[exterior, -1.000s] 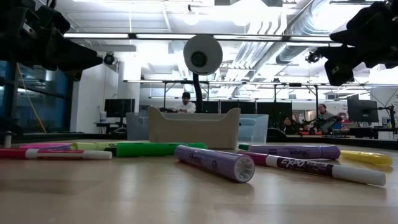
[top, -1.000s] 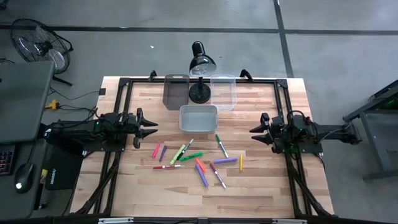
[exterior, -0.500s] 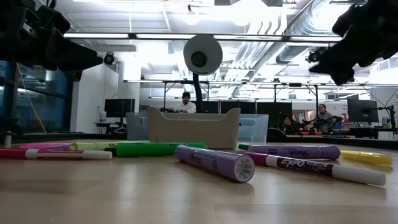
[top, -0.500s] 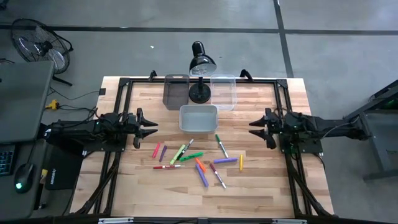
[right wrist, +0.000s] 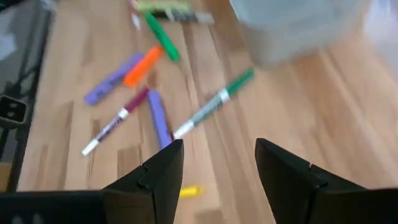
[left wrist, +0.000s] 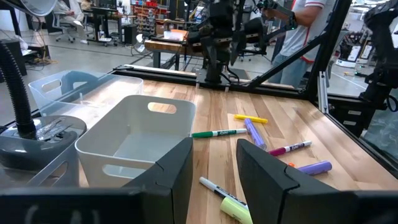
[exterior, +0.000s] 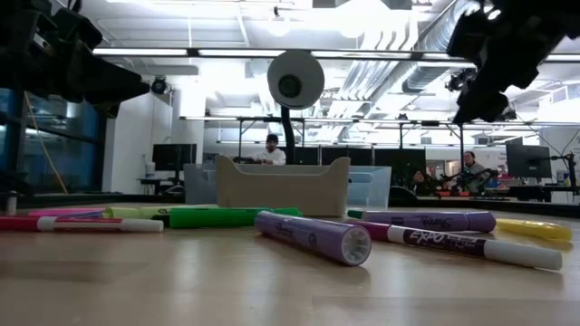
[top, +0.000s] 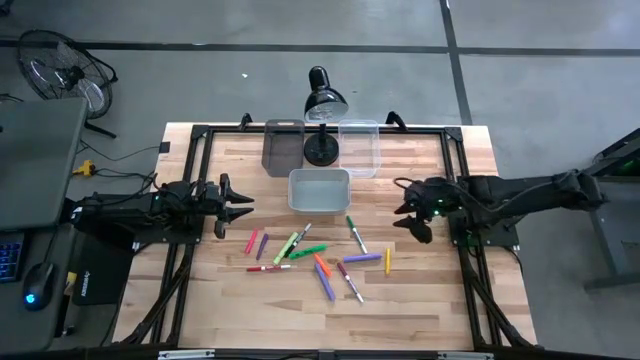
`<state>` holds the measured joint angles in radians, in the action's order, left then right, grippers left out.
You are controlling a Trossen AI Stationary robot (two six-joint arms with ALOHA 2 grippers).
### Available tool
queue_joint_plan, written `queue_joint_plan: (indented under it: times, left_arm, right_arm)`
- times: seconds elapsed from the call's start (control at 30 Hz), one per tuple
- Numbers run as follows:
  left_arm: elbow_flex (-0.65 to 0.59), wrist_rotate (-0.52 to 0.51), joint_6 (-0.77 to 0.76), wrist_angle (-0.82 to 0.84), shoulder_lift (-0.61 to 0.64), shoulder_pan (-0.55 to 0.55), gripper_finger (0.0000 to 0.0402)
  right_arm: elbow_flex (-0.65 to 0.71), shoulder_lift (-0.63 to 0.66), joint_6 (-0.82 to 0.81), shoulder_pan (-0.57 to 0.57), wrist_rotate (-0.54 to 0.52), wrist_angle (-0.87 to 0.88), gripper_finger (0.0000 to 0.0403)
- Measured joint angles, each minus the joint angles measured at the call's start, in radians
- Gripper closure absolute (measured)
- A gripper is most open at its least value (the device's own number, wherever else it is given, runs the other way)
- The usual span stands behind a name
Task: Pick & Place Markers
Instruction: Put the small yellow marker into the transparent bin
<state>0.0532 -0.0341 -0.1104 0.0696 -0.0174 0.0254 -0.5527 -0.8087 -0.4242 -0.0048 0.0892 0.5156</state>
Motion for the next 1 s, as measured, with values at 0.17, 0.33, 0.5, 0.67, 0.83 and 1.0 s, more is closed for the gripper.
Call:
queue_joint_plan:
  times: [0.17,0.33,0.5,0.67,0.83,1.0]
  left_arm:
    - [0.000,0.000,0.000,0.000,0.000,0.000,0.0279]
    - [0.000,0.000,0.000,0.000,0.000,0.000,0.0279]
    - [0.000,0.000,0.000,0.000,0.000,0.000,0.0279]
    - [0.000,0.000,0.000,0.000,0.000,0.000,0.0279]
    - [0.000,0.000,0.000,0.000,0.000,0.000,0.0279]
    - [0.000,0.000,0.000,0.000,0.000,0.000,0.0279]
  right_arm:
    - [-0.099,-0.156,-0.294,-0.002,0.082,0.122,0.0219]
    - [-0.123,-0.274,-0.638,-0.002,0.087,0.127,0.0230]
    - [-0.123,-0.343,-0.790,0.024,0.090,0.094,0.0245]
    - [-0.123,-0.402,-0.912,0.081,0.075,0.042,0.0260]
    - [-0.123,-0.468,-1.016,0.146,0.046,0.027,0.0264]
    - [-0.171,-0.540,-1.102,0.208,-0.021,0.065,0.0254]
